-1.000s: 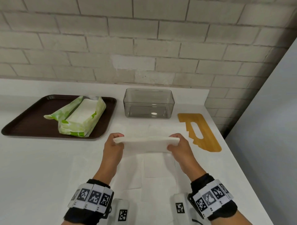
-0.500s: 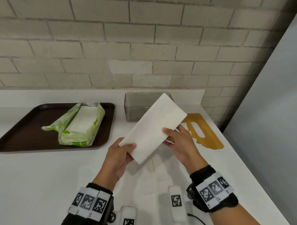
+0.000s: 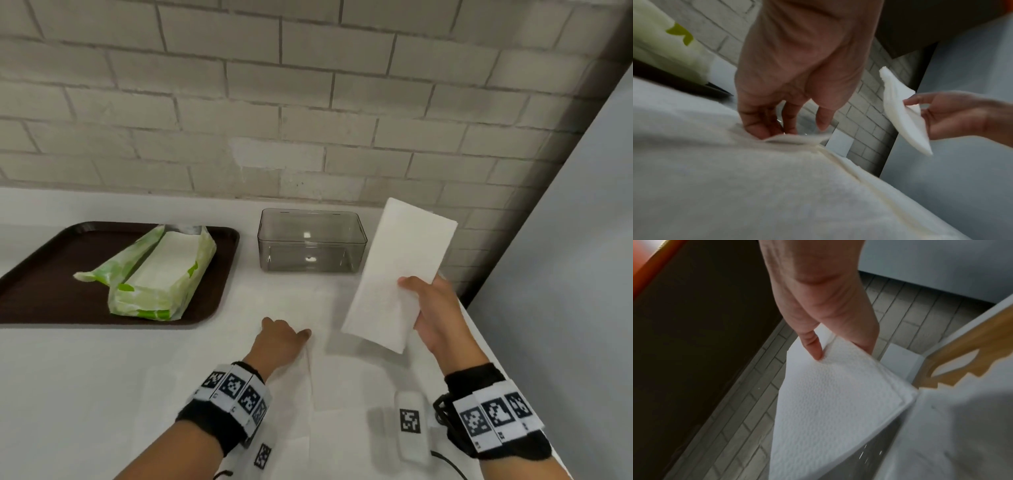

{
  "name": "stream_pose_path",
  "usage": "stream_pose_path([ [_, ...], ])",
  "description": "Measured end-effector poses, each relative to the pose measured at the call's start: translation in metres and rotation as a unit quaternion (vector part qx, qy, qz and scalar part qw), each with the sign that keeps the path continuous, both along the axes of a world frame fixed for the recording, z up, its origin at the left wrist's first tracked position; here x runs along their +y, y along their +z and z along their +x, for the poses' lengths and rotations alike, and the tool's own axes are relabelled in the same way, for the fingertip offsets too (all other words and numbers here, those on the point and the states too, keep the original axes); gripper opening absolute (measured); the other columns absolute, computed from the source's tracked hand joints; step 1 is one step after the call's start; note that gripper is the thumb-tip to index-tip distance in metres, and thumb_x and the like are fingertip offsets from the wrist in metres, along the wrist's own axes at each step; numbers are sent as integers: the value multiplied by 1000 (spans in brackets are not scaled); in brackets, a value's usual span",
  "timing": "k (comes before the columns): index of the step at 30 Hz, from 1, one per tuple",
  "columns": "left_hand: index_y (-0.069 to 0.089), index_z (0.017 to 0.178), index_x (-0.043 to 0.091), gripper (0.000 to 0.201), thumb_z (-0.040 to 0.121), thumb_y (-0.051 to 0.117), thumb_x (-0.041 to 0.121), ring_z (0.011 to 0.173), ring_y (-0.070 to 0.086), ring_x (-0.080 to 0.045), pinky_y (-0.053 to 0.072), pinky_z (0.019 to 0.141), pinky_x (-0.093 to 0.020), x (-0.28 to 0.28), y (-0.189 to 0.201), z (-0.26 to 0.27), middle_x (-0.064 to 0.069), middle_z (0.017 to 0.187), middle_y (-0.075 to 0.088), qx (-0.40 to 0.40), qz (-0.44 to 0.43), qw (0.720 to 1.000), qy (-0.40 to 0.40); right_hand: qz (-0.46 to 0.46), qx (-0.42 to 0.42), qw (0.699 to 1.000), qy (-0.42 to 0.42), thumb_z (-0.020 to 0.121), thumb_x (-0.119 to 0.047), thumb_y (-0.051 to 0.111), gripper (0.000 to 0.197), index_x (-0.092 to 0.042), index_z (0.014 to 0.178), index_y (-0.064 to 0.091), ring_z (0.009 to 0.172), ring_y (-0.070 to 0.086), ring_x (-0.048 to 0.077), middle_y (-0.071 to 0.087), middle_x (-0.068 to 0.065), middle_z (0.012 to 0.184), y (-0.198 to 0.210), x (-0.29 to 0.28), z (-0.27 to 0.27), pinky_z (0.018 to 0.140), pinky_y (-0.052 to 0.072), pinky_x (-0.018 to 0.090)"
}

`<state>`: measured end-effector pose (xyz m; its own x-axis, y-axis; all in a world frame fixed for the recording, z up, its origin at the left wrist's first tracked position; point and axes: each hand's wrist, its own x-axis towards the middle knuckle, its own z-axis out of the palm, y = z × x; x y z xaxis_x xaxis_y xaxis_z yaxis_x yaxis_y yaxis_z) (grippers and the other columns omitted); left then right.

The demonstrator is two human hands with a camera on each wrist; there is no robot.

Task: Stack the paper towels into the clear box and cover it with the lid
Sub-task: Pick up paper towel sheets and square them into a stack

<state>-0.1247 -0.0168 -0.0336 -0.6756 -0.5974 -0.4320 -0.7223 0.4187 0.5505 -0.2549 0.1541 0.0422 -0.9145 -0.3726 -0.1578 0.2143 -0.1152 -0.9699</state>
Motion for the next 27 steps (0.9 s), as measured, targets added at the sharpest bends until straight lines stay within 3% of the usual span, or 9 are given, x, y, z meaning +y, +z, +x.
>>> stream_pose_path([
  [3, 59, 108, 7, 67, 83, 44, 67, 117, 47, -33, 41, 95, -38, -1, -14, -15, -15, 117, 51, -27, 18, 998, 47, 8, -1, 1000, 3, 86, 2, 54, 28, -7, 111, 61, 93, 65, 24, 70, 4, 101, 2, 12, -16, 80, 52, 40],
  [5, 55, 100, 17, 59, 77, 47, 71, 117, 43, -34, 38, 98, -42, 4, -9, -19, -9, 121, 47, -52, 10, 997, 55, 3, -5, 1000, 8, 87, 4, 52, 26, -7, 109, 60, 88, 65, 22, 69, 5, 100, 4, 15, -23, 72, 51, 34],
  [10, 56, 90, 35, 7, 86, 54, 40, 112, 45, -28, 30, 100, -39, 19, 1, -13, 1, 111, 40, 1, 9, 994, 105, 38, 22, 998, 43, 89, 3, 50, 28, -11, 111, 58, 86, 62, 19, 66, 4, 103, 20, 6, -37, 66, 48, 30],
  [14, 53, 72, 27, 17, 88, 58, 24, 78, 54, -17, 43, 77, -28, 17, 10, 1, 0, 89, 59, 196, 89, 965, 153, 126, 199, 971, 28, 89, 3, 48, 29, -12, 110, 59, 81, 59, 14, 63, 2, 103, 60, -23, -55, 64, 47, 23],
  [16, 50, 72, 17, 20, 91, 56, 14, 67, 49, -14, 39, 66, -25, 15, 22, 20, 0, 75, 55, 289, 134, 933, 167, 175, 322, 930, 29, 88, 1, 48, 30, -8, 113, 60, 85, 58, 18, 62, 5, 103, 80, -51, -70, 68, 46, 26],
  [18, 50, 69, 18, 24, 92, 52, 11, 70, 50, -19, 38, 70, -31, 7, 26, 41, -4, 72, 56, 355, 182, 894, 206, 239, 409, 879, 57, 88, -3, 48, 31, -8, 116, 61, 94, 58, 22, 63, 7, 107, 89, -87, -88, 79, 46, 29],
  [22, 55, 81, 12, 18, 94, 45, 7, 82, 56, -27, 40, 78, -40, -16, 28, 71, -20, 89, 60, 442, 231, 793, 350, 446, 465, 745, 173, 97, -14, 36, 42, -21, 138, 44, 127, 44, 30, 46, 7, 142, 69, -159, -114, 109, 29, 44],
  [24, 58, 88, 8, 13, 95, 47, 5, 86, 54, -28, 38, 77, -37, -24, 31, 82, -20, 94, 59, 453, 192, 783, 381, 505, 471, 683, 237, 98, -11, 28, 48, -24, 144, 32, 134, 35, 27, 34, 4, 151, 48, -183, -118, 113, 19, 46],
  [27, 56, 100, -2, 11, 95, 50, 6, 89, 56, -24, 36, 68, -24, -34, 28, 98, -21, 93, 56, 420, 111, 815, 383, 547, 450, 620, 336, 92, 2, 26, 59, -24, 145, 30, 138, 30, 28, 31, 5, 152, 20, -207, -116, 114, 14, 51],
])
